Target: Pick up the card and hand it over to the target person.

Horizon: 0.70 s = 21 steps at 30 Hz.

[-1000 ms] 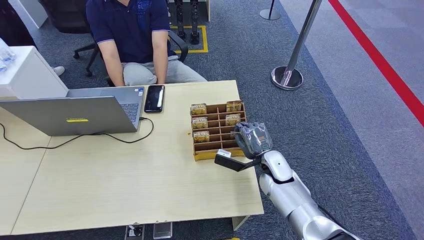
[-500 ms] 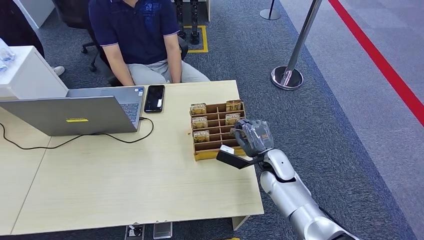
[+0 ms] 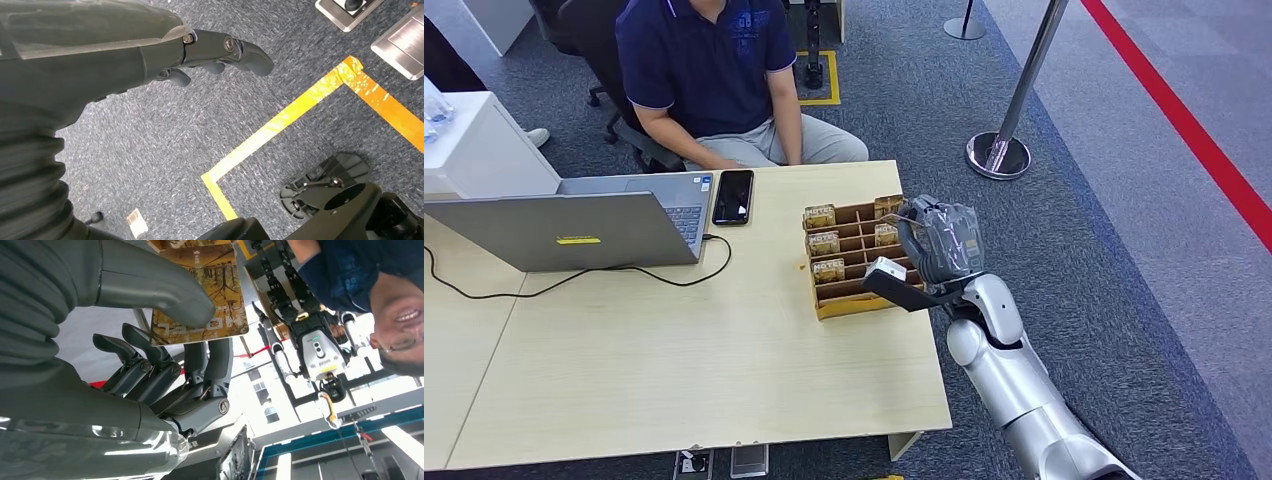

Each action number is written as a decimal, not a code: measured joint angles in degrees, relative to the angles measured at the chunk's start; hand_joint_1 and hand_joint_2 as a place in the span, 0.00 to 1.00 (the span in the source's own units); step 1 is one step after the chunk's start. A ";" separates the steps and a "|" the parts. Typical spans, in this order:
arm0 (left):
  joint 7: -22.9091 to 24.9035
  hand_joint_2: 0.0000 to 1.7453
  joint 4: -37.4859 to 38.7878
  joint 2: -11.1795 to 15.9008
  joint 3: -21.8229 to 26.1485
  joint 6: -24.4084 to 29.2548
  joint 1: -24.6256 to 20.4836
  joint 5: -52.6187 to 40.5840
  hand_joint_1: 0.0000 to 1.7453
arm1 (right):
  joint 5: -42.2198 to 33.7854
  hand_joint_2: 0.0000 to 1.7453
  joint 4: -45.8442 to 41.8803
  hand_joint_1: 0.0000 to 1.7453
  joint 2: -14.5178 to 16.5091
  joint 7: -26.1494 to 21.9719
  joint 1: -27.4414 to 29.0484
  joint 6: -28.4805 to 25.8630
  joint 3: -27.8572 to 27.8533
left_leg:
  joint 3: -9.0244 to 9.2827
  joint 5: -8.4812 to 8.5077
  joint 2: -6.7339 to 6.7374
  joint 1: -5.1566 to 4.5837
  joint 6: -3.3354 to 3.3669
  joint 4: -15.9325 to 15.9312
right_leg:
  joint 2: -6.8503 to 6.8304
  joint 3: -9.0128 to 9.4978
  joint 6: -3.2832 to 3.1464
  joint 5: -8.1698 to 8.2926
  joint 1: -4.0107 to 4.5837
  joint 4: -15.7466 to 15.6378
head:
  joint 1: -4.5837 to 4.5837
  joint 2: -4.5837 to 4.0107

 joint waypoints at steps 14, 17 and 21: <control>-0.47 1.00 0.05 -0.30 0.76 0.47 0.30 0.61 0.00 | -3.78 1.00 17.15 1.00 8.38 -3.58 -9.98 2.03 6.17 | 0.03 0.02 0.13 0.00 -0.02 -0.02 | 0.13 0.01 0.00 0.02 0.00 0.04 | 0.00 0.00; -0.49 1.00 0.10 -0.30 0.95 0.80 0.50 0.76 0.00 | -5.46 1.00 19.48 1.00 9.39 -4.59 -11.97 1.72 6.64 | 0.02 0.03 0.10 0.00 -0.02 -0.01 | 0.10 0.01 0.00 0.02 0.00 0.04 | 0.00 0.00; -0.40 1.00 0.11 -0.16 0.81 0.68 0.59 0.53 0.00 | -7.53 1.00 22.13 1.00 11.04 -5.18 -15.22 1.76 7.21 | -0.01 0.06 0.15 -0.01 -0.02 -0.02 | 0.12 -0.05 -0.02 0.05 0.00 0.05 | 0.00 0.00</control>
